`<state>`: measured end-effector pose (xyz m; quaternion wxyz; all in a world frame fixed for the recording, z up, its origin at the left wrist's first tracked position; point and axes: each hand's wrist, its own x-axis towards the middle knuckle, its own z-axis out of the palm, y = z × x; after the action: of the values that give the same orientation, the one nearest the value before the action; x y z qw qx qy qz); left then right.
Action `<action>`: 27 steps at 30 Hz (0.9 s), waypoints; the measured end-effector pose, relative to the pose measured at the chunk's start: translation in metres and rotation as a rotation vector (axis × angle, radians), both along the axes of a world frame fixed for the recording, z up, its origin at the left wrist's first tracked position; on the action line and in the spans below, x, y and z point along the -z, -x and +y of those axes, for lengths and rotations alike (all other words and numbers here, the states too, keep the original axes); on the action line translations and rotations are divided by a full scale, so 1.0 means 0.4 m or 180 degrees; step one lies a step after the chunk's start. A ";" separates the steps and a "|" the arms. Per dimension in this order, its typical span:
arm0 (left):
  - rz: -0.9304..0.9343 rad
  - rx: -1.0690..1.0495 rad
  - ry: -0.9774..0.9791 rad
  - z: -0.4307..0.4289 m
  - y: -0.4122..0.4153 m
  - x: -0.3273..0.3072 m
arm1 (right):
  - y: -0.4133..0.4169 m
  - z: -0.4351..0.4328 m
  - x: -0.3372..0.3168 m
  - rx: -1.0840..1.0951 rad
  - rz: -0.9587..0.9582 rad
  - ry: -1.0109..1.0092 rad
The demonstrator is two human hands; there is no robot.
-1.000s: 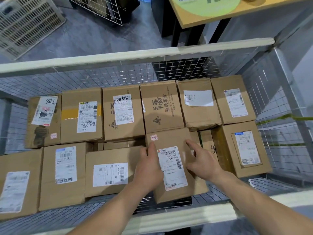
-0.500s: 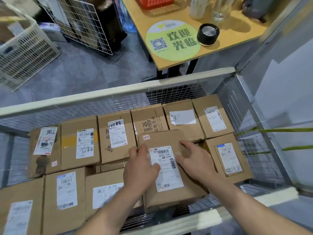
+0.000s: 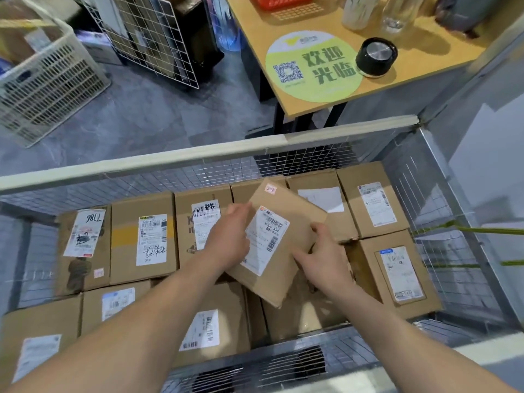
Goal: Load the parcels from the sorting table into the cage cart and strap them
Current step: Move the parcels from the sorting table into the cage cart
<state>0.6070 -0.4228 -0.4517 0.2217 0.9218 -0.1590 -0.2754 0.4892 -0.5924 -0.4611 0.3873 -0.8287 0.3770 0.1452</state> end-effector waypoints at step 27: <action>0.0643 -0.1366 0.0695 -0.027 0.343 -0.022 | 0.205 -0.179 -0.084 -0.0978 0.0314 0.0551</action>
<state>0.4699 -0.4336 -0.4431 0.3879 0.8729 0.0343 -0.2939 0.4073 -0.6638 -0.4274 0.2688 -0.8987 0.2756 0.2101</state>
